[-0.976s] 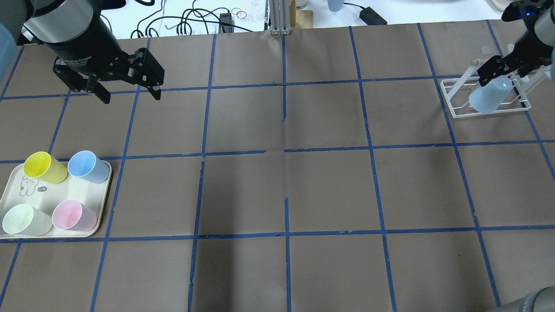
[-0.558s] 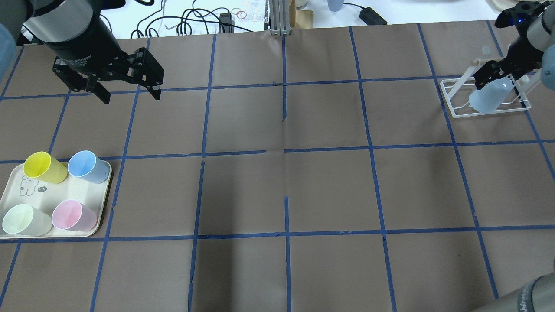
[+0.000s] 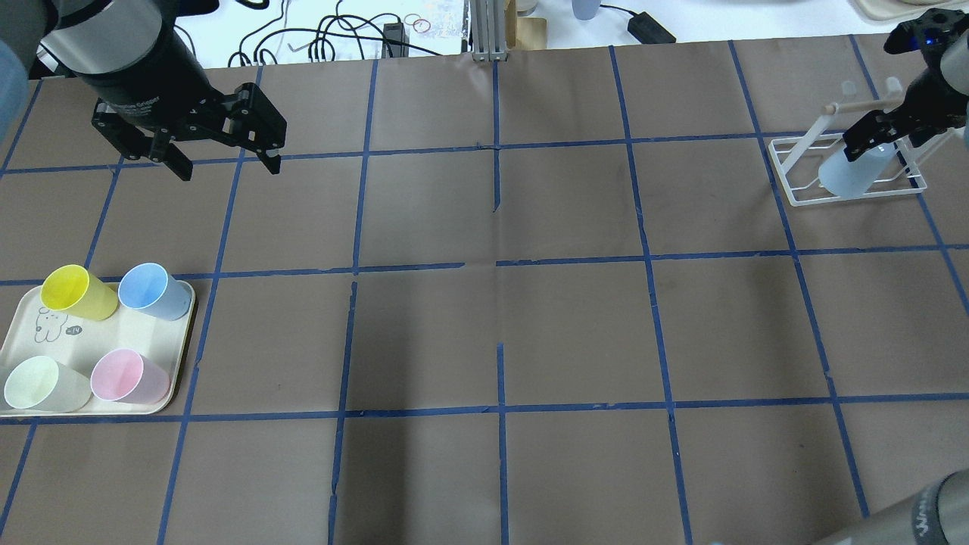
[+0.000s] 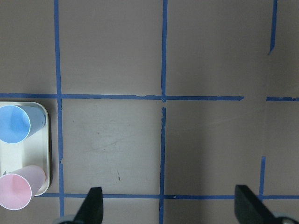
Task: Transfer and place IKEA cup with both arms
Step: 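Lower the right gripper and close it on the pale blue cup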
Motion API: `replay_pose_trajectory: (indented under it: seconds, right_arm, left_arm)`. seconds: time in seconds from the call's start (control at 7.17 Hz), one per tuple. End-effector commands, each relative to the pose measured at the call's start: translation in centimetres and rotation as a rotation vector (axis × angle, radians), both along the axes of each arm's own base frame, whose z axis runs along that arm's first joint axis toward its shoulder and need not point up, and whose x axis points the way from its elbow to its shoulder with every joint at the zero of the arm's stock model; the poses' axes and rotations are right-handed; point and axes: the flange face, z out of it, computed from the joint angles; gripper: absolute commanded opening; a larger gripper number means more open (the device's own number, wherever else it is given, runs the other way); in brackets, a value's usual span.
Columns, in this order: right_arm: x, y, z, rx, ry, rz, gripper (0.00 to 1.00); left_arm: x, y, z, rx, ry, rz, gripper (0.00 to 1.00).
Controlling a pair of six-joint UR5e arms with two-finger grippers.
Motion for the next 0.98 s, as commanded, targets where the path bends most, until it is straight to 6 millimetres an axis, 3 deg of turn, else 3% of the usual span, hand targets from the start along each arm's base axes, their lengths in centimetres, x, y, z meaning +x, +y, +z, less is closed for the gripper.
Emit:
replay_pose_trajectory:
  seconds: [0.0, 0.56, 0.84]
  right_arm:
    - [-0.4, -0.6, -1.5, 0.000, -0.001, -0.003, 1.00]
    - [-0.1, -1.0, -2.6, 0.007, -0.007, -0.003, 1.00]
    - [-0.1, -1.1, -3.0, 0.014, -0.010, 0.000, 0.94]
  left_arm:
    - [0.0, 0.0, -0.1, 0.001, -0.001, 0.000, 1.00]
    - [-0.1, 0.0, -0.1, 0.001, -0.001, -0.001, 1.00]
    - [0.0, 0.0, -0.1, 0.000, -0.001, 0.000, 1.00]
